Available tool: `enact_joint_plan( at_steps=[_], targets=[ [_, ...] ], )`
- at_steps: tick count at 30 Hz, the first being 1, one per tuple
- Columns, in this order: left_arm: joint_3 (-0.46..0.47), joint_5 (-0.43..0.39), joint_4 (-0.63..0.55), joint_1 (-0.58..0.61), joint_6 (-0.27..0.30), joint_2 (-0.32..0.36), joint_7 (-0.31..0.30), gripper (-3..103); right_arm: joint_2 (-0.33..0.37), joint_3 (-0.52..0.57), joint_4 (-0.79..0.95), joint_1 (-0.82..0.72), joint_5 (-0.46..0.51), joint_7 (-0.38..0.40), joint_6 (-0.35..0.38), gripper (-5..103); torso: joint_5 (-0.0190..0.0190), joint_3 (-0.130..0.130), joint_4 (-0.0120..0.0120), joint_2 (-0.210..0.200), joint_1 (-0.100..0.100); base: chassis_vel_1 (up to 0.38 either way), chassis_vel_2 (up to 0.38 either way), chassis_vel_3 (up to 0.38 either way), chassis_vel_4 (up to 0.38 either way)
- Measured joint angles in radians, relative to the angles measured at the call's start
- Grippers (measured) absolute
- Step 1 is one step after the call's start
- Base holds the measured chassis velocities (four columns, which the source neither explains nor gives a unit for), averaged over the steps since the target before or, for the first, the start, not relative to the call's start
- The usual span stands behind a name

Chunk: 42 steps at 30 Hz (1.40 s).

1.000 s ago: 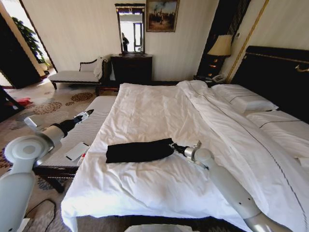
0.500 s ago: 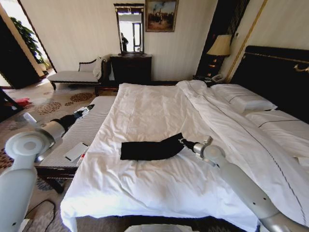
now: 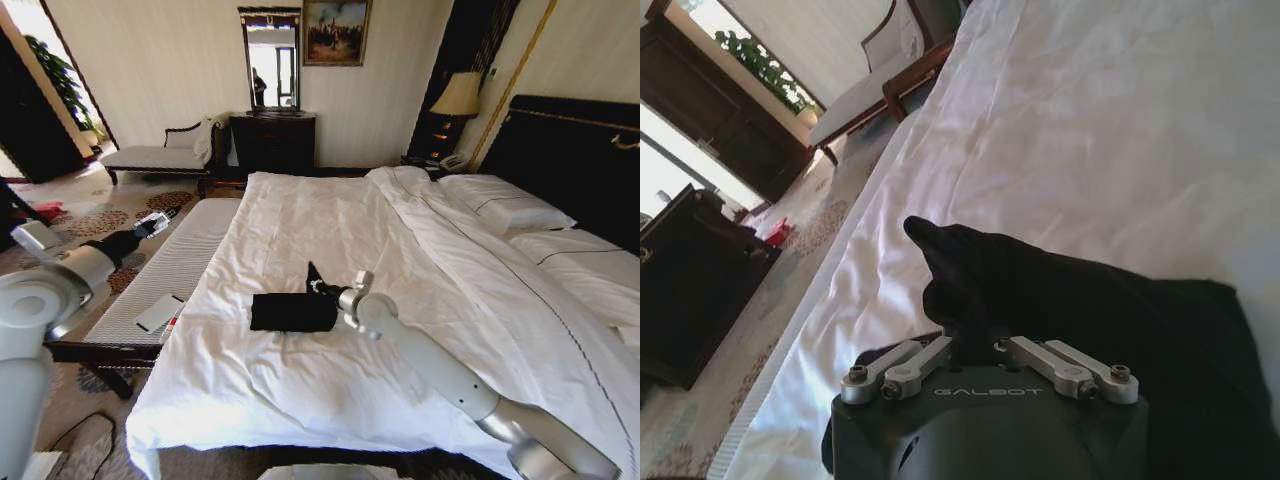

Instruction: Fold the clothes on the bed.

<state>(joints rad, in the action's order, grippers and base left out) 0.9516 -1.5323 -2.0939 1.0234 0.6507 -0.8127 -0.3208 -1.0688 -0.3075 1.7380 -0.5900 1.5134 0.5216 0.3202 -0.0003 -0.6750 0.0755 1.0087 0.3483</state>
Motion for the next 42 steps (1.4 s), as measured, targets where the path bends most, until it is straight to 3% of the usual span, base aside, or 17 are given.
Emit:
enact_joint_plan(
  at_steps=[6, 11, 25, 27, 29, 31, 33, 35, 42],
  targets=[
    [-0.009, 0.009, -0.002, 0.003, 0.003, -0.012, -0.005, 100, -0.133, -0.067, -0.087, 0.039, -0.037, -0.008, -0.001, 6, 0.0000, 0.000, -0.0005, 0.000, 0.000, 0.000, 0.000, 0.000, 0.000],
    [-0.016, 0.021, -0.009, 0.004, 0.004, -0.017, -0.008, 100, -0.184, -0.093, -0.131, 0.053, -0.058, -0.017, -0.006, 6, -0.0001, 0.000, -0.0004, 0.000, 0.000, 0.000, 0.000, 0.000, 0.000],
    [-0.027, 0.041, -0.016, 0.011, 0.007, -0.032, -0.015, 100, -0.235, -0.121, -0.180, 0.060, -0.115, -0.038, -0.023, 3, 0.0002, 0.000, -0.0003, 0.000, 0.000, 0.000, 0.000, 0.000, 0.000],
    [-0.035, 0.049, -0.011, 0.009, 0.008, -0.036, -0.014, 100, -0.237, -0.131, -0.172, 0.059, -0.137, -0.091, -0.064, 12, 0.0001, 0.000, -0.0002, 0.000, 0.000, 0.000, 0.000, 0.000, 0.000],
    [-0.038, 0.053, -0.009, 0.007, 0.008, -0.037, -0.014, 100, -0.237, -0.137, -0.168, 0.057, -0.143, -0.122, -0.087, 12, 0.0002, 0.000, -0.0003, 0.000, 0.000, 0.000, 0.000, 0.000, 0.000],
    [-0.048, 0.066, -0.002, 0.002, 0.008, -0.041, -0.011, 100, -0.233, -0.149, -0.141, 0.053, -0.149, -0.187, -0.137, 23, 0.0002, 0.000, -0.0004, 0.000, 0.000, 0.000, 0.000, 0.000, 0.000],
    [-0.054, 0.072, 0.004, -0.001, 0.008, -0.044, -0.009, 100, -0.229, -0.157, -0.113, 0.052, -0.148, -0.207, -0.161, 33, 0.0002, 0.000, -0.0004, 0.000, 0.000, 0.000, 0.000, 0.000, 0.000],
    [-0.056, 0.074, 0.006, -0.003, 0.008, -0.044, -0.008, 100, -0.227, -0.161, -0.108, 0.053, -0.150, -0.211, -0.166, 33, 0.0003, 0.000, -0.0004, 0.000, 0.000, 0.000, 0.000, 0.000, 0.000],
    [-0.060, 0.084, 0.019, -0.004, 0.008, -0.047, -0.002, 100, -0.213, -0.152, -0.134, 0.058, -0.167, -0.228, -0.178, 66, 0.0003, 0.000, -0.0003, 0.000, 0.000, 0.000, 0.000, 0.000, 0.000]
  ],
)
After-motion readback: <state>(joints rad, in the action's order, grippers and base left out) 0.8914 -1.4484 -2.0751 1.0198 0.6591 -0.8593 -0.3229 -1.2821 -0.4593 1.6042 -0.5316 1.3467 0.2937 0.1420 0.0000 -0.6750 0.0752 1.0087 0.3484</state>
